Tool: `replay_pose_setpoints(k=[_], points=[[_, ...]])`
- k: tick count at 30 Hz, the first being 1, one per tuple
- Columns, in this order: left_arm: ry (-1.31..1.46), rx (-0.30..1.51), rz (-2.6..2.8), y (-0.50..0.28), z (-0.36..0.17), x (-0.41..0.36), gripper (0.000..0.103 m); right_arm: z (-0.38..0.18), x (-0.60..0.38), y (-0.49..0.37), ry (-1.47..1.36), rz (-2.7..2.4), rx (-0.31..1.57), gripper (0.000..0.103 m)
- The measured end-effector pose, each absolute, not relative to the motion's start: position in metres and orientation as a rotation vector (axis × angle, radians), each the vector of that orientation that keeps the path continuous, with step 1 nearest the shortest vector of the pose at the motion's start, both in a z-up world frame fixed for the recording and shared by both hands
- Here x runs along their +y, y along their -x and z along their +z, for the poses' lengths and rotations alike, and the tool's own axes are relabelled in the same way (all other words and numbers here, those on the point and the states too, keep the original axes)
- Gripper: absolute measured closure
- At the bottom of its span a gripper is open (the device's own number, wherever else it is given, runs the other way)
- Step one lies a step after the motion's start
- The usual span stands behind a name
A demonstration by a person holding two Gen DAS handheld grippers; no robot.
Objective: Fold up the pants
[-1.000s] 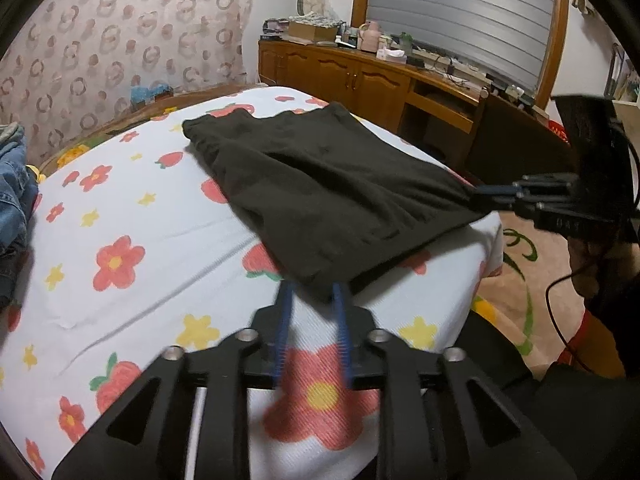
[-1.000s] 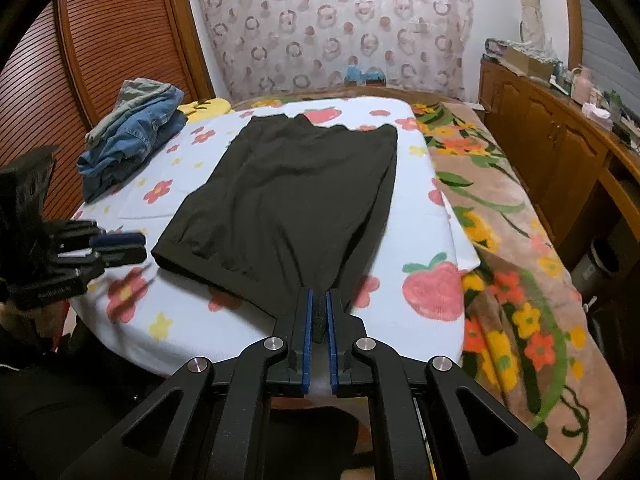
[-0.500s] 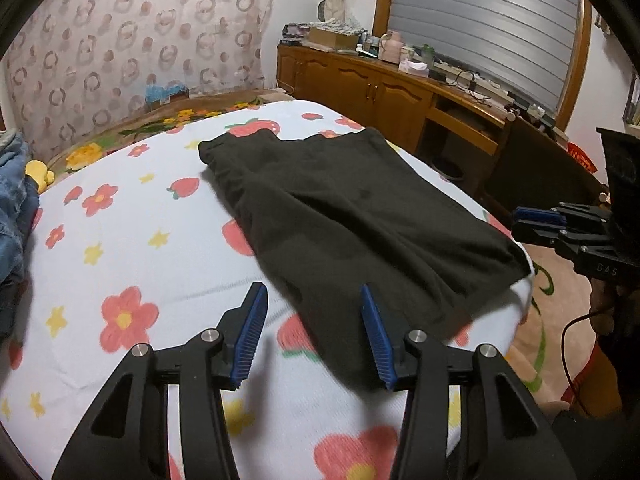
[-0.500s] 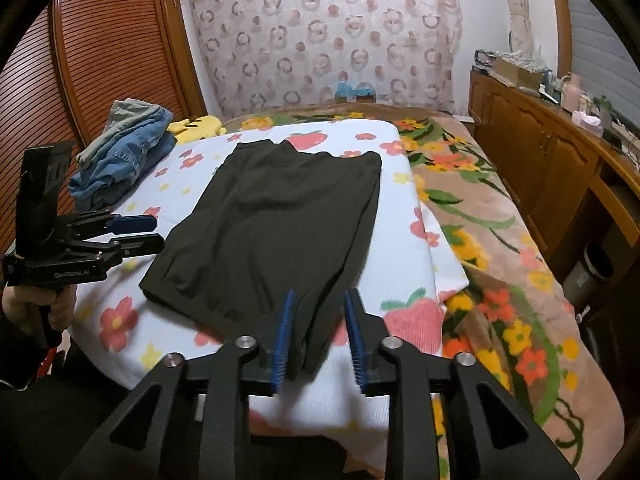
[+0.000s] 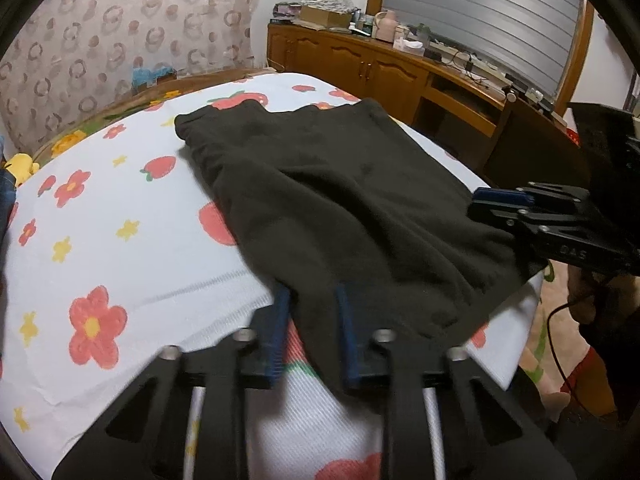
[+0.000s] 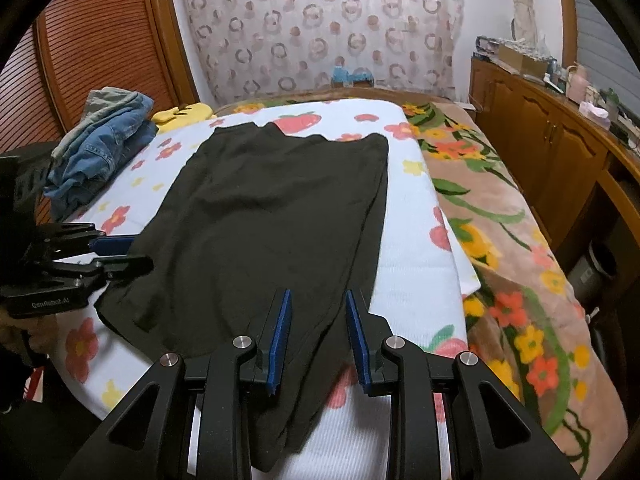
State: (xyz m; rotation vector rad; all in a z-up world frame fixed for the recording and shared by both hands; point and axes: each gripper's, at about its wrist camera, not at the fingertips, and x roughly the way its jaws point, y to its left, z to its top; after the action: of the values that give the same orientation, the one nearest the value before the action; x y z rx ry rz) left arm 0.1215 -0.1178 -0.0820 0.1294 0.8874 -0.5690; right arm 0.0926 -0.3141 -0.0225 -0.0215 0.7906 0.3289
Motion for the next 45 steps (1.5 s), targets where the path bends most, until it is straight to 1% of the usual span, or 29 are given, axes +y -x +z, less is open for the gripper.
replay_pose_setpoints(k=[1,2,7,12,15,16,17,18,19,20,21,22,23,24,25,26,29,37,39,42,45], points=[[-0.133,0.881,-0.567,-0.12,-0.081,-0.117,0.093,-0.023,-0.315,-0.094,0.022,0.327,0.794,0.074],[-0.14,0.872,-0.562,-0.117,-0.079,-0.117,0.095,-0.023,-0.316,-0.094,0.024,0.324,0.798,0.074],[-0.12,0.845,-0.537,-0.108,-0.073,-0.104,0.096,-0.021,-0.318,-0.096,0.033,0.321,0.792,0.074],[-0.115,0.865,-0.527,-0.108,-0.078,-0.099,0.096,-0.021,-0.317,-0.099,0.032,0.317,0.789,0.074],[-0.099,0.876,-0.531,-0.11,-0.078,-0.099,0.095,-0.021,-0.318,-0.099,0.037,0.314,0.79,0.076],[-0.098,0.876,-0.53,-0.11,-0.077,-0.099,0.091,-0.021,-0.318,-0.099,0.039,0.312,0.792,0.077],[-0.099,0.876,-0.527,-0.11,-0.076,-0.099,0.09,-0.02,-0.319,-0.098,0.037,0.312,0.793,0.077],[-0.104,0.874,-0.524,-0.109,-0.076,-0.1,0.085,-0.019,-0.319,-0.097,0.036,0.311,0.791,0.077],[-0.108,0.869,-0.522,-0.108,-0.075,-0.1,0.076,-0.017,-0.319,-0.095,0.034,0.313,0.786,0.077],[-0.108,0.861,-0.519,-0.107,-0.074,-0.099,0.072,-0.016,-0.321,-0.093,0.031,0.317,0.78,0.077],[-0.108,0.857,-0.518,-0.107,-0.074,-0.098,0.065,-0.013,-0.322,-0.089,0.025,0.32,0.773,0.077],[-0.106,0.852,-0.52,-0.106,-0.074,-0.097,0.055,-0.012,-0.322,-0.087,0.022,0.319,0.767,0.077],[-0.102,0.849,-0.525,-0.105,-0.074,-0.097,0.052,-0.01,-0.323,-0.084,0.018,0.318,0.761,0.077],[-0.102,0.852,-0.529,-0.105,-0.075,-0.096,0.043,-0.008,-0.324,-0.08,0.013,0.32,0.755,0.077],[-0.104,0.852,-0.522,-0.104,-0.076,-0.096,0.031,-0.008,-0.325,-0.076,0.009,0.321,0.751,0.077],[-0.105,0.848,-0.514,-0.104,-0.077,-0.096,0.027,-0.007,-0.325,-0.073,0.008,0.321,0.748,0.077],[-0.102,0.859,-0.509,-0.106,-0.079,-0.095,0.024,-0.006,-0.325,-0.062,0.013,0.319,0.74,0.076],[-0.087,0.86,-0.501,-0.101,-0.08,-0.092,0.024,-0.008,-0.328,-0.051,0.006,0.323,0.756,0.076],[-0.09,0.86,-0.5,-0.098,-0.08,-0.092,0.024,-0.01,-0.328,-0.05,0.004,0.324,0.765,0.075],[-0.107,0.859,-0.498,-0.094,-0.081,-0.092,0.024,-0.011,-0.326,-0.05,0.0,0.327,0.772,0.071],[-0.112,0.857,-0.496,-0.09,-0.082,-0.092,0.024,-0.011,-0.323,-0.05,0.0,0.333,0.779,0.069]])
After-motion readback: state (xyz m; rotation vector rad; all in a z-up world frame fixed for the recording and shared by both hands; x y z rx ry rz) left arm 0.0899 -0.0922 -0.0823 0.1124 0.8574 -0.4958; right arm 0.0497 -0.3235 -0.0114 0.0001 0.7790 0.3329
